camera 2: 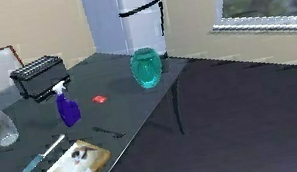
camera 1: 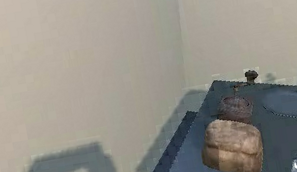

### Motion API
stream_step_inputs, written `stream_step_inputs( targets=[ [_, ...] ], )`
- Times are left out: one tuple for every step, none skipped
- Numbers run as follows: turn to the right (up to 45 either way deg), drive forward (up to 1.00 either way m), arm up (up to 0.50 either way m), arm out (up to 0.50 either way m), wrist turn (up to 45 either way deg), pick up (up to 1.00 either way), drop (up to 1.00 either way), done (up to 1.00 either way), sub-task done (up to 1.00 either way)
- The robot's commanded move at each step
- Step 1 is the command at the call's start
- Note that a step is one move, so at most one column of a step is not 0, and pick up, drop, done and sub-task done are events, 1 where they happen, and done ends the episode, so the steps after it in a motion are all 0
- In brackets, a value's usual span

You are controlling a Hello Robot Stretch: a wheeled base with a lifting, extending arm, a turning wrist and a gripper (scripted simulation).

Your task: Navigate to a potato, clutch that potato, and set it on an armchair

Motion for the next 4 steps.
stream_step_inputs(
  targets=[
    [9.0,0.00,0.00,0.00,0.0,0.00,0.00,0.00,0.00],
    [0.0,0.05,0.00,0.00,0.0,0.00,0.00,0.00,0.00],
    [-45.0,0.00,0.00,0.00,0.0,0.00,0.00,0.00,0.00],
    [0.0,0.00,0.50,0.00,0.0,0.00,0.00,0.00,0.00]
  ],
)
